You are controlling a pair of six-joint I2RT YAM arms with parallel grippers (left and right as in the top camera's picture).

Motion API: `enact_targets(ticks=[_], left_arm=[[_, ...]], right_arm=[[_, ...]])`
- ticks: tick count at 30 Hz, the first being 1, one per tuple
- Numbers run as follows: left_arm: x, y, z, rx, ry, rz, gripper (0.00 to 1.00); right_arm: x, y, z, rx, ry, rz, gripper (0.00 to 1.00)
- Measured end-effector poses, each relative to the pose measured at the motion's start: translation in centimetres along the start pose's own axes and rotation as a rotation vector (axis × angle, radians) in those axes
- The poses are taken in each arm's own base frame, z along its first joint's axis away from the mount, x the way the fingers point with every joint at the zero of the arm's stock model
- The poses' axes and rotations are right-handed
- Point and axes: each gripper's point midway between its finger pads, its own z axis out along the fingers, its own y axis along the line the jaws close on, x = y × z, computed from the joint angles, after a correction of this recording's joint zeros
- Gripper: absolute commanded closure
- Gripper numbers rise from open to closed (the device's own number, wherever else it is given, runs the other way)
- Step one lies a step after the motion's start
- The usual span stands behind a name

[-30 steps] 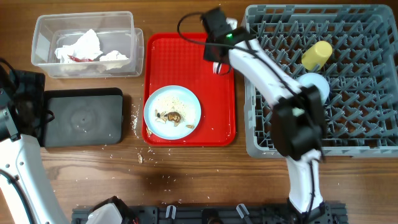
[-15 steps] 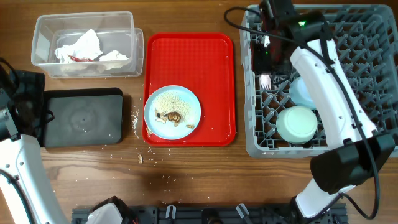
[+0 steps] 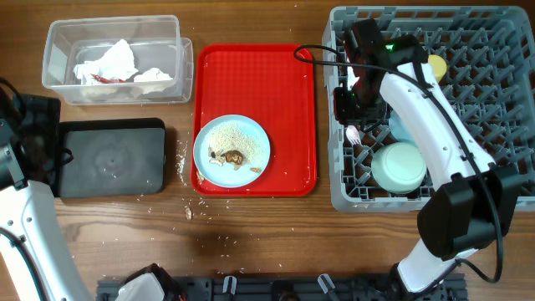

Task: Sort waste into correct bins and load items into the dishwasher rack
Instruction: 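Carry the white fork with the right gripper and insert it into the rack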

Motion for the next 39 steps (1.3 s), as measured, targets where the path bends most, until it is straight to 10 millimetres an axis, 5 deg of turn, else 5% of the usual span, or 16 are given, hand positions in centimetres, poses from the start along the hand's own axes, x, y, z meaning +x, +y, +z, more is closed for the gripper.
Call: enact_targets(ticks=[7, 15, 16, 18, 23, 27, 31, 35, 39], left_arm=[[0.0, 0.0, 0.0, 0.0, 0.0, 0.0, 0.0], [0.0, 0.0, 0.0, 0.0, 0.0, 0.0, 0.0], [0.0, 0.0, 0.0, 0.0, 0.0, 0.0, 0.0], [0.0, 0.0, 0.0, 0.0, 0.0, 0.0, 0.0], [0.0, 0.0, 0.0, 0.0, 0.0, 0.0, 0.0], [0.0, 0.0, 0.0, 0.0, 0.0, 0.0, 0.0], [0.0, 0.0, 0.0, 0.0, 0.0, 0.0, 0.0], [0.0, 0.0, 0.0, 0.0, 0.0, 0.0, 0.0], [0.0, 0.0, 0.0, 0.0, 0.0, 0.0, 0.0]], right_arm=[[0.3, 0.0, 0.0, 0.001, 0.014, -0.009, 0.41], [0.6, -0.2, 0.0, 0.011, 0.024, 0.033, 0.36], [0.6, -0.2, 0.0, 0.011, 0.024, 0.036, 0.31], [0.6, -0.2, 0.0, 0.01, 0.022, 0.044, 0.0], [0.3, -0.6, -1.6, 0.008, -0.035, 0.096, 0.0], [-0.2, -4.4, -6.2, 0.018, -0.187, 0.263, 0.0], [-0.7, -11.2, -11.3, 0.048, -0.382, 0.484, 0.0], [0.4, -16.3, -12.7, 0.097, -0.424, 0.637, 0.0], [1.1, -19.1, -12.7, 0.127, -0.425, 0.718, 0.0]])
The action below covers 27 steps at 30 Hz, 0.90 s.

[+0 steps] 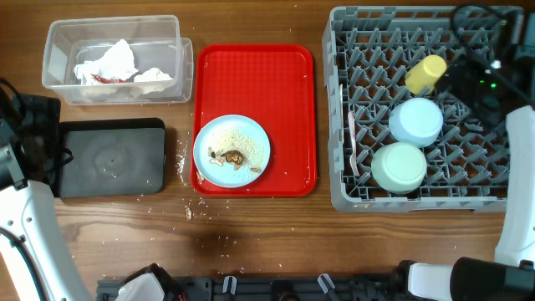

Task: Sort waste into correct bins and load items into the dishwasher rack
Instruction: 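Carry the white fork with the right gripper and insert it into the rack, then reach the left gripper to the light-blue plate and grasp its rim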

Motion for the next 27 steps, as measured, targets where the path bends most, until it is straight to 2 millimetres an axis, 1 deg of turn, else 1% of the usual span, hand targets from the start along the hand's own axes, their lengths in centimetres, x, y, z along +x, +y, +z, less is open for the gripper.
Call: enact_targets(ticks=[3, 24, 25, 27], left_arm=[[0.0, 0.0, 0.0, 0.0, 0.0, 0.0, 0.0], [0.1, -0.2, 0.0, 0.008, 0.005, 0.0, 0.0], [0.2, -0.2, 0.0, 0.013, 0.012, -0.001, 0.0], [1.4, -0.1, -0.1, 0.016, 0.074, 0.002, 0.0]], right_arm=[[-0.4, -0.9, 0.1, 0.014, -0.007, 0.023, 0.0], [-0.5, -0.9, 0.1, 0.015, -0.007, 0.023, 0.0], [-0.5, -0.9, 0.1, 0.015, -0.007, 0.024, 0.0], [-0.5, -0.9, 0.1, 0.015, -0.007, 0.024, 0.0]])
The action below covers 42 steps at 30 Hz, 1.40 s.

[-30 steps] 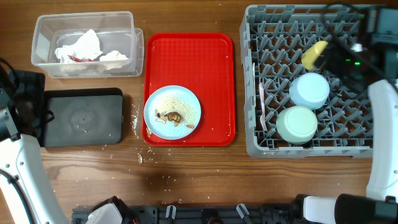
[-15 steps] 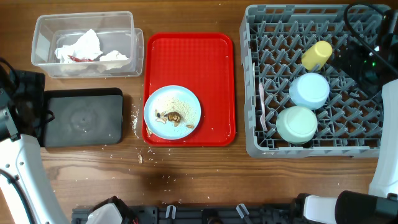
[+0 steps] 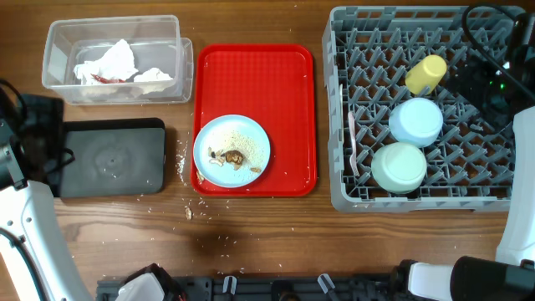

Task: Sort waste into correct bins and load items into the dishwasher rack
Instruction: 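Reach the left gripper to the light-blue plate and grasp its rim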

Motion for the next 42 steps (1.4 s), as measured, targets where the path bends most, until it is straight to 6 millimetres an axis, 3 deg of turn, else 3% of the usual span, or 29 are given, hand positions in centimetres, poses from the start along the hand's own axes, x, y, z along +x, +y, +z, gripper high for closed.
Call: enact_targets(ticks=[3, 6, 12, 15, 18, 19, 21, 24, 27, 37, 42], left_arm=[[3.8, 0.5, -0.4, 0.006, 0.195, 0.004, 0.0], [9.1, 0.1, -1.8, 0.038, 0.428, 0.046, 0.01], [18.6, -1.9, -5.1, 0.113, 0.684, 0.309, 0.02], [23.4, -2.8, -6.7, 0.17, 0.732, 0.508, 0.0], [29.4, -3.2, -8.1, 0.23, 0.739, 0.756, 0.0], [30.3, -3.2, -8.3, 0.24, 0.733, 0.793, 0.01], [33.1, -3.4, -9.0, 0.283, 0.729, 0.89, 0.12], [35.5, -3.8, -9.2, 0.321, 0.68, 0.974, 0.16], [36.3, -3.5, -8.0, 0.281, 0.608, 1.021, 0.15], [41.0, -1.4, 2.3, 0.014, 0.443, 1.152, 0.36], [42.5, -0.9, 5.0, -0.023, 0.428, 1.168, 0.4]], right_arm=[[0.0, 0.0, 0.0, 0.0, 0.0, 0.0, 0.0], [0.0, 0.0, 0.0, -0.001, 0.0, 0.0, 0.0], [0.0, 0.0, 0.0, 0.0, -0.001, 0.0, 0.0], [0.0, 0.0, 0.0, 0.0, -0.001, 0.0, 0.0], [0.0, 0.0, 0.0, -0.001, -0.001, 0.0, 0.0], [0.0, 0.0, 0.0, -0.001, -0.001, 0.0, 0.0], [0.0, 0.0, 0.0, -0.001, -0.001, 0.0, 0.0], [0.0, 0.0, 0.0, -0.001, -0.001, 0.0, 0.0], [0.0, 0.0, 0.0, -0.001, -0.002, 0.0, 0.0], [-0.1, 0.0, 0.0, -0.001, -0.002, 0.001, 0.0], [-0.1, 0.0, 0.0, -0.001, -0.002, 0.0, 0.0]])
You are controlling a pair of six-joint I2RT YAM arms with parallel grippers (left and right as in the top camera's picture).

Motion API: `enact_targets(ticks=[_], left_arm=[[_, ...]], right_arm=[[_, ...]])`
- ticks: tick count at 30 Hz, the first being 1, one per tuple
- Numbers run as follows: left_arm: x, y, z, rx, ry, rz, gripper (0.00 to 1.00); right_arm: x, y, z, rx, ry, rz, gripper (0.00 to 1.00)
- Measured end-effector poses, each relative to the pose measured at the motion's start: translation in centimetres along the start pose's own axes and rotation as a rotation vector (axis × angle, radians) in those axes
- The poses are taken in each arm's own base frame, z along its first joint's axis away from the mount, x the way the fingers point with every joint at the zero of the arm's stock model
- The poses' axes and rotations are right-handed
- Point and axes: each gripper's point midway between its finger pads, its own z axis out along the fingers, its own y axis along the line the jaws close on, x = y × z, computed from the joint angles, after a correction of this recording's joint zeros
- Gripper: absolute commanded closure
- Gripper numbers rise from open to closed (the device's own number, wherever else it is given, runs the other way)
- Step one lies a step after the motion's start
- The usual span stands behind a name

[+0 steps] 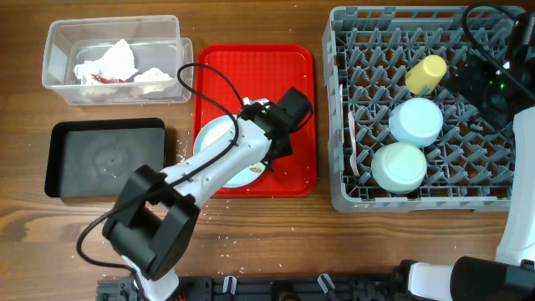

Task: Sort waste into correct bins and load items into the dishwasher rack
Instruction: 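Reach the left gripper to the light-blue plate and grasp its rim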

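Note:
A white plate (214,139) with crumbs lies on the red tray (292,75); my left arm covers its right half and the food scraps. My left gripper (272,157) sits low at the plate's right rim, and how its fingers stand is hidden. The grey dishwasher rack (418,33) holds a yellow cup (425,73), a pale blue bowl (415,122), a green bowl (399,167) and a pink-white utensil (353,142). My right gripper (480,84) hangs over the rack's right side as a dark shape, its state unclear.
A clear bin (58,84) with crumpled paper stands at the back left. A black bin (104,159) sits in front of it, left of the tray. Crumbs lie on the wooden table between the black bin and the tray.
My left arm was at the table's far left edge beside the black bin. It now reaches across to the tray, gripper at the plate's right rim. The right arm has not moved.
My right gripper was first over the rack's left side by the pink-white utensil. Then it was back at the rack's right side, the utensil left standing in the rack. The left arm stayed at the far left, and now it is at the plate.

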Motion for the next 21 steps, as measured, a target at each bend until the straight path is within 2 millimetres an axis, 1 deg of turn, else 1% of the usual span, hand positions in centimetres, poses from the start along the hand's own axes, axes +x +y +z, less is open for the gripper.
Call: enact_targets(ticks=[3, 5, 11, 16, 17, 21], left_arm=[[-0.1, -0.3, 1.1, -0.006, -0.003, -0.001, 0.43], [-0.4, -0.8, 1.3, 0.012, -0.016, -0.008, 0.47], [-0.7, -1.6, 2.0, 0.029, -0.028, -0.015, 0.5], [0.1, -1.6, 3.5, 0.0, -0.009, 0.01, 0.52], [0.2, -1.6, 3.7, -0.004, -0.006, 0.013, 0.54], [0.5, -1.5, 4.4, -0.022, -0.005, 0.025, 0.66]], right_arm=[[0.0, 0.0, 0.0, 0.0, 0.0, 0.0, 0.0], [0.0, 0.0, 0.0, 0.0, 0.0, 0.0, 0.0], [0.0, 0.0, 0.0, 0.0, 0.0, 0.0, 0.0], [0.0, 0.0, 0.0, 0.0, 0.0, 0.0, 0.0], [0.0, 0.0, 0.0, 0.0, 0.0, 0.0, 0.0], [0.0, 0.0, 0.0, 0.0, 0.0, 0.0, 0.0]])
